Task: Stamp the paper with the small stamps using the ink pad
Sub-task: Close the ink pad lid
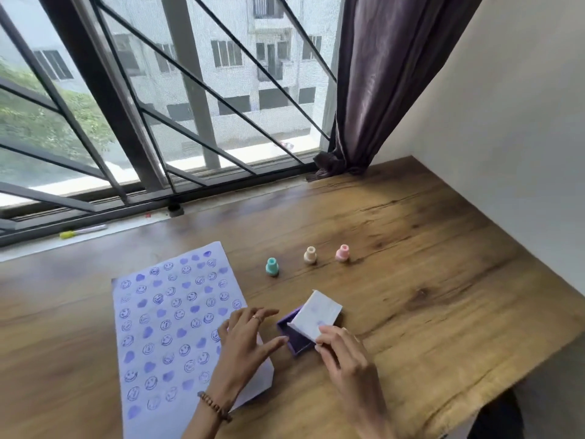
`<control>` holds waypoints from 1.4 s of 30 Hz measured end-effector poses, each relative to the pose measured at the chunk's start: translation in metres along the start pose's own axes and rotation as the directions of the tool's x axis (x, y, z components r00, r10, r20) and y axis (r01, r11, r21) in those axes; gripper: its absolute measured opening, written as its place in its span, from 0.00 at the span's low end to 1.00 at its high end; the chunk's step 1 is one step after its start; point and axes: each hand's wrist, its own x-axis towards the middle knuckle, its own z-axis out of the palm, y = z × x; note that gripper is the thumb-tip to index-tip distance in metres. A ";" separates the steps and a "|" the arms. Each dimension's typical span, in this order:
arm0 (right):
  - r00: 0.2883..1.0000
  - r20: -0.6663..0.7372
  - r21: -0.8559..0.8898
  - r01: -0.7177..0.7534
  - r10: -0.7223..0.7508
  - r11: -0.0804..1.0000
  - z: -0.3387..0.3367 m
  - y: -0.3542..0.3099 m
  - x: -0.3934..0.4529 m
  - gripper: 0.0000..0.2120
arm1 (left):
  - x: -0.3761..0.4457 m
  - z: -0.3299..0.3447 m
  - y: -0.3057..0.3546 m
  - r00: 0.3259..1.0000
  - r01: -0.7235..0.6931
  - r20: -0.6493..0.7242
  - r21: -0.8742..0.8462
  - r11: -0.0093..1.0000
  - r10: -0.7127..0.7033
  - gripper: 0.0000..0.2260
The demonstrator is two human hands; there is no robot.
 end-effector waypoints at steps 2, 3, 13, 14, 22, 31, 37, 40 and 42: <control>0.999 0.050 -0.022 0.005 -0.004 1.000 0.002 0.001 -0.003 0.08 | -0.005 -0.007 -0.003 0.999 0.009 0.038 -0.012 1.000 -0.008 0.20; 0.997 0.076 -0.028 0.004 -0.002 1.000 0.002 0.001 -0.004 0.10 | -0.007 -0.010 -0.002 0.998 0.002 0.065 -0.015 1.000 -0.001 0.20; 0.873 0.357 -0.001 -0.356 0.333 0.934 0.011 0.013 0.030 0.34 | -0.007 -0.009 0.000 0.993 0.031 0.097 -0.736 0.677 0.061 0.33; 0.857 0.385 -0.033 -0.357 0.342 0.934 0.013 0.013 0.032 0.34 | -0.005 -0.008 -0.001 0.993 0.040 0.102 -0.740 0.671 0.053 0.35; 0.872 0.235 0.043 -0.450 0.429 0.892 0.010 0.011 0.029 0.33 | 0.001 -0.011 -0.002 0.992 0.056 0.128 -0.395 0.917 -0.006 0.13; 0.881 0.095 -0.075 -0.458 0.463 0.886 0.019 -0.013 -0.015 0.35 | 0.008 0.000 -0.007 0.988 -0.112 0.094 -0.121 0.986 0.124 0.13; 0.892 0.081 -0.101 -0.436 0.444 0.894 0.020 -0.015 -0.014 0.35 | 0.008 0.001 -0.010 0.989 -0.109 0.088 -0.122 0.987 0.120 0.12; 0.890 0.114 -0.159 -0.422 0.442 0.892 0.021 -0.014 -0.014 0.37 | 0.008 0.001 -0.010 0.989 -0.106 0.090 -0.124 0.987 0.117 0.12; 0.886 0.124 -0.203 -0.419 0.447 0.885 0.021 -0.014 -0.011 0.37 | 0.008 0.001 -0.010 0.989 -0.102 0.093 -0.120 0.988 0.114 0.11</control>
